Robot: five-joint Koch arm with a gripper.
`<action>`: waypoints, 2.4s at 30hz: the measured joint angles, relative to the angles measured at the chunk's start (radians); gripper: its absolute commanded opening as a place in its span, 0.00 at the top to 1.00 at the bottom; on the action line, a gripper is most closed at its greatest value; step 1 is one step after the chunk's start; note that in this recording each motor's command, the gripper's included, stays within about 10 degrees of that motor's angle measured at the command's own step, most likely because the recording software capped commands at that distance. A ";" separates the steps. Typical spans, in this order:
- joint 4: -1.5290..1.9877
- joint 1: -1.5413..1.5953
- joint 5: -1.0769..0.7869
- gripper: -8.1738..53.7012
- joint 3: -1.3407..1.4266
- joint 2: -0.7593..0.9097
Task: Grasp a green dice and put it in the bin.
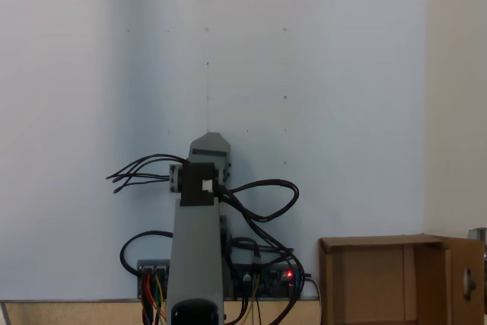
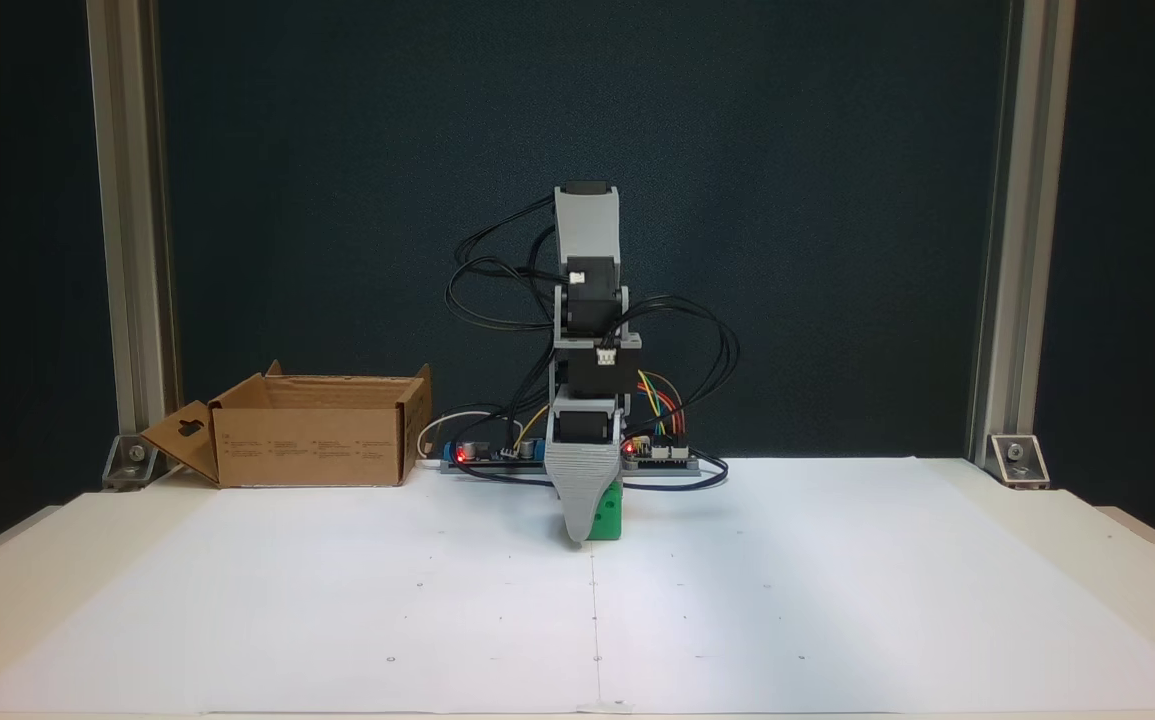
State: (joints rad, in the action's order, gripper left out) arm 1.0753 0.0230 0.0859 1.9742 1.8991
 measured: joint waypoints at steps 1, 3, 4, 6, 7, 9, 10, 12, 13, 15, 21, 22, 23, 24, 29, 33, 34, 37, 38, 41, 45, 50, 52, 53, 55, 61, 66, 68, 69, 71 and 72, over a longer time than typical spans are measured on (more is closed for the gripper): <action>-0.006 0.005 0.000 0.20 0.000 -0.002; -0.008 0.012 0.000 0.20 0.000 -0.002; -0.008 0.015 0.000 0.20 0.000 -0.003; -0.009 0.021 0.000 0.20 0.000 -0.012; -0.008 0.025 0.000 0.20 0.000 -0.014; -0.011 0.031 -0.002 0.20 0.000 -0.026; -0.009 0.032 0.000 0.25 0.000 -0.026; -0.012 0.038 0.000 0.38 0.003 -0.026; -0.011 0.040 0.000 0.43 0.006 -0.026; -0.020 0.040 0.000 0.53 0.011 -0.025; -0.032 0.044 0.000 0.67 0.021 -0.014; -0.032 0.041 0.000 0.67 0.023 -0.011; -0.032 0.040 0.000 0.67 0.025 -0.006; -0.032 0.037 0.000 0.67 0.025 0.000; -0.003 0.012 0.000 0.67 -0.023 0.038; 0.158 -0.032 0.000 0.67 -0.365 0.057; 0.178 -0.034 0.000 0.67 -0.399 0.055; 0.304 -0.057 0.000 0.67 -0.572 0.057; 0.327 -0.071 0.000 0.67 -0.621 0.055; 0.385 -0.103 0.000 0.67 -0.761 0.057; 0.442 -0.121 0.000 0.67 -0.831 0.057; 0.463 -0.236 -0.009 0.67 -0.857 0.057; 0.463 -0.308 -0.041 0.67 -0.857 0.057; 0.463 -0.345 -0.058 0.67 -0.856 0.057; 0.463 -0.420 -0.097 0.67 -0.859 0.061; 0.463 -0.742 -0.183 0.67 -0.874 0.077; 0.462 -1.129 -0.261 0.67 -0.874 0.077; 0.456 -1.273 -0.268 0.67 -0.876 0.060; 0.454 -1.347 -0.275 0.67 -0.874 0.048; 0.437 -1.493 -0.290 0.67 -0.874 0.011; 0.399 -1.592 -0.299 0.67 -0.873 -0.028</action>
State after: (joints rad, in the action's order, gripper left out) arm 1.4742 -1.5693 -0.2132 1.1014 1.8715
